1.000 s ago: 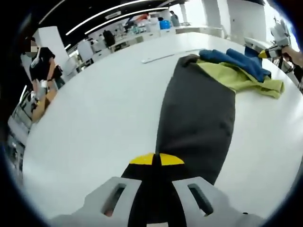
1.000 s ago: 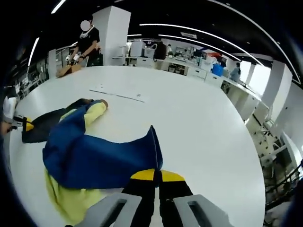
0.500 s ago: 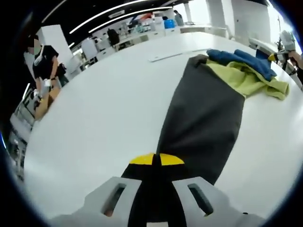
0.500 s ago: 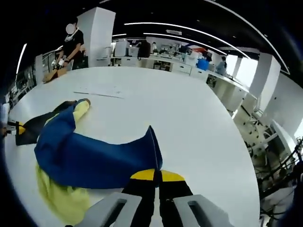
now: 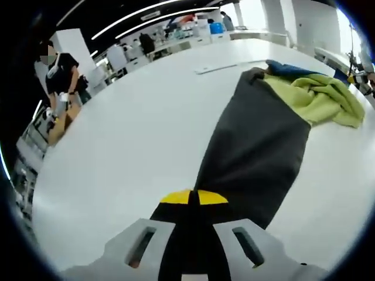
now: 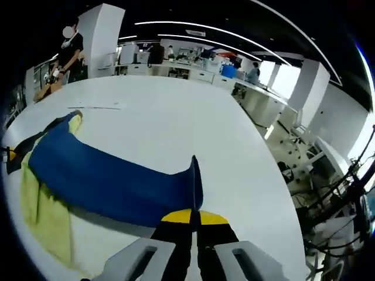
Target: Fold the garment on the visible template until the final outline fits inside the template.
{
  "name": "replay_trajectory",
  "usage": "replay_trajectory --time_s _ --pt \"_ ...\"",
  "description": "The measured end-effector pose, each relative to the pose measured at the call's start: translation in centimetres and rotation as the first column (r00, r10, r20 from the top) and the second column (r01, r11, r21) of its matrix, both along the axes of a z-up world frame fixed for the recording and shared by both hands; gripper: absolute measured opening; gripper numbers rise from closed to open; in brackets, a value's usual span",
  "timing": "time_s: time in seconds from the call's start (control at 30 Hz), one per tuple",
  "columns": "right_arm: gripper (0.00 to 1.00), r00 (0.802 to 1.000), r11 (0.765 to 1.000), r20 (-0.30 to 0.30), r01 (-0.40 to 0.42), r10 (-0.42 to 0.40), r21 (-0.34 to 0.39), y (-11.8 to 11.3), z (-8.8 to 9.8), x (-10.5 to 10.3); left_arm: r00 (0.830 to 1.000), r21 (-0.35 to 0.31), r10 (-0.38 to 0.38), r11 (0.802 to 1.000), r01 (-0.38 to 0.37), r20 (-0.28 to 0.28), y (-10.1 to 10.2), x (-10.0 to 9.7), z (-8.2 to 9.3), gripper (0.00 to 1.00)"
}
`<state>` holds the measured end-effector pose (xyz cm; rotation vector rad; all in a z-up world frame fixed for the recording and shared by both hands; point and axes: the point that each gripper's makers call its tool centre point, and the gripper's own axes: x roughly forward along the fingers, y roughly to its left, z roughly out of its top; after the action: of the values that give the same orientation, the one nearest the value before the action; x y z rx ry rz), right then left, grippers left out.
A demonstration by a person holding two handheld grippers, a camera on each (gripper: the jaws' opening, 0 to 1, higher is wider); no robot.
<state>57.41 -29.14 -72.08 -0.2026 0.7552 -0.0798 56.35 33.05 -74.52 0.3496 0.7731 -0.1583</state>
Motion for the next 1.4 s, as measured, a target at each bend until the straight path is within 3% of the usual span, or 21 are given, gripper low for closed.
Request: replay_trajectory --time_s 0.13,0.47,0.57,0.73,0.9,1.4 --pt "0.00 0.999 0.998 -0.009 0.032 -0.032 -0.053 -1.6 -0.2 -1.4 1.000 0.007 0.012 1.000 -0.012 0.003 0.7 0.4 0.0 0.00" --pt "0.00 0.992 0.990 -0.040 0.114 -0.117 -0.086 -4.7 -1.1 -4.7 1.000 0.022 0.024 0.999 -0.024 0.002 1.7 0.8 0.1 0.00" --pt "0.00 0.990 0.984 -0.051 0.127 -0.135 -0.128 -5.5 -1.1 -5.9 0.999 0.019 0.033 0.999 -0.033 0.003 2.0 0.9 0.1 0.00" --pt "0.00 0.985 0.980 -0.056 0.158 -0.166 -0.123 -6.1 -1.4 -7.9 0.998 -0.006 0.055 0.998 -0.055 0.002 2.1 1.1 0.2 0.00" --pt "0.00 0.979 0.975 -0.073 0.182 -0.193 -0.127 -6.7 -2.1 -9.2 1.000 0.020 0.025 1.000 -0.025 -0.002 2.2 1.3 0.1 0.00" --pt "0.00 0.980 0.977 -0.067 0.177 -0.186 -0.122 -7.1 -2.1 -8.4 1.000 0.038 0.000 0.999 -0.001 0.011 2.5 1.9 0.2 0.00"
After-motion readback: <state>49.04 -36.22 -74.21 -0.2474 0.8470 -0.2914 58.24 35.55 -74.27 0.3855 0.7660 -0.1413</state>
